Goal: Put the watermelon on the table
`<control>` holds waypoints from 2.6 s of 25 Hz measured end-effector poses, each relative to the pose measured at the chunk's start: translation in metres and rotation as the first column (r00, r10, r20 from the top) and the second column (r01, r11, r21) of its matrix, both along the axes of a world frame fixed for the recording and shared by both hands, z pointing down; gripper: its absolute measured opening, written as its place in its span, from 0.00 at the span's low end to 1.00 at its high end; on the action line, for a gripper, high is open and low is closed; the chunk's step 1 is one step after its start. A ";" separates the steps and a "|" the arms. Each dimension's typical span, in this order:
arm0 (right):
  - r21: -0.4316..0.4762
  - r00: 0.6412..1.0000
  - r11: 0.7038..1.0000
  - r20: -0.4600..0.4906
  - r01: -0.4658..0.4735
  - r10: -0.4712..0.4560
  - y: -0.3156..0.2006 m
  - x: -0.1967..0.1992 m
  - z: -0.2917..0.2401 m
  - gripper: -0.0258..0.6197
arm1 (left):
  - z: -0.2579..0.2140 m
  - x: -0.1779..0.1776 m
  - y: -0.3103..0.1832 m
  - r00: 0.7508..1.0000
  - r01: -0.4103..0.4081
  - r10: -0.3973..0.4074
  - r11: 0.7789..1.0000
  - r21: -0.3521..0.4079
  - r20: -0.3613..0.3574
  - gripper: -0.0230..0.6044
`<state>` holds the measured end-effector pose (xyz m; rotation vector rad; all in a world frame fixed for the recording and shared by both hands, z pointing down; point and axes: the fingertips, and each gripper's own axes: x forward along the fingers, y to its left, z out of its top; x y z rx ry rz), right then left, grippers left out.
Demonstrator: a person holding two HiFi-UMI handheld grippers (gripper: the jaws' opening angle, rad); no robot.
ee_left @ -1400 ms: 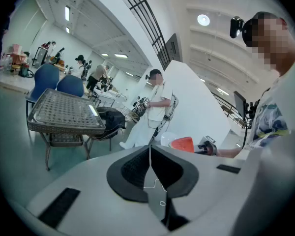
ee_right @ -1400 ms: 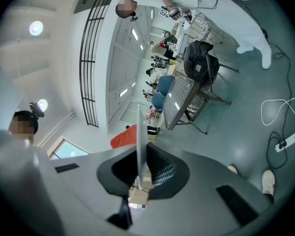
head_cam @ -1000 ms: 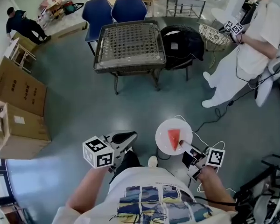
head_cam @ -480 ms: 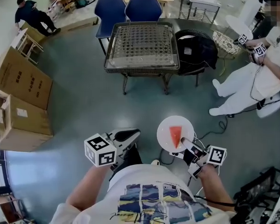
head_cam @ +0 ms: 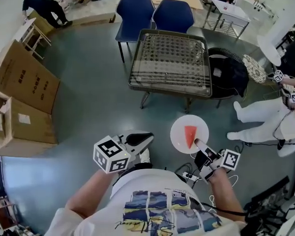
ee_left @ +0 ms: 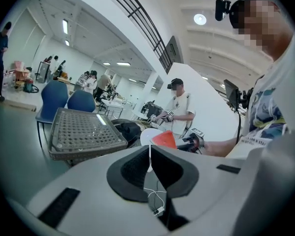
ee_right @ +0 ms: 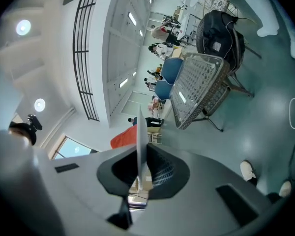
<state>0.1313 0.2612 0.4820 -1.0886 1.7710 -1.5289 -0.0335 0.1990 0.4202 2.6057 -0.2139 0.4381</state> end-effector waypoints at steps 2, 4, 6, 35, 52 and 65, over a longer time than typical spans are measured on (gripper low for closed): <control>-0.001 1.000 1.000 -0.010 -0.003 0.003 -0.037 -0.006 0.003 0.08 | 0.001 -0.012 -0.027 1.000 -0.002 0.002 1.000 0.013 0.009 0.07; 0.000 1.000 1.000 -0.022 0.002 -0.002 -0.070 -0.013 0.006 0.08 | 0.001 -0.022 -0.053 1.000 0.005 -0.005 1.000 0.020 0.009 0.07; -0.005 0.999 1.000 -0.037 0.016 -0.016 -0.100 -0.020 0.009 0.08 | 0.000 -0.031 -0.075 1.000 0.028 -0.028 0.999 0.015 -0.005 0.07; -0.168 0.962 0.957 -0.094 0.237 -0.255 -0.645 0.089 0.168 0.08 | -0.006 0.017 -0.397 0.889 0.446 -0.441 0.895 -0.021 0.124 0.07; -0.356 0.952 0.913 -0.150 0.200 -0.267 -0.795 0.087 0.298 0.08 | 0.007 0.006 -0.453 0.799 0.587 -0.559 0.805 -0.084 0.223 0.07; -0.403 0.881 0.897 -0.337 0.183 -0.331 -0.815 0.090 0.327 0.08 | 0.023 -0.010 -0.469 0.774 0.625 -0.592 0.771 -0.120 0.225 0.07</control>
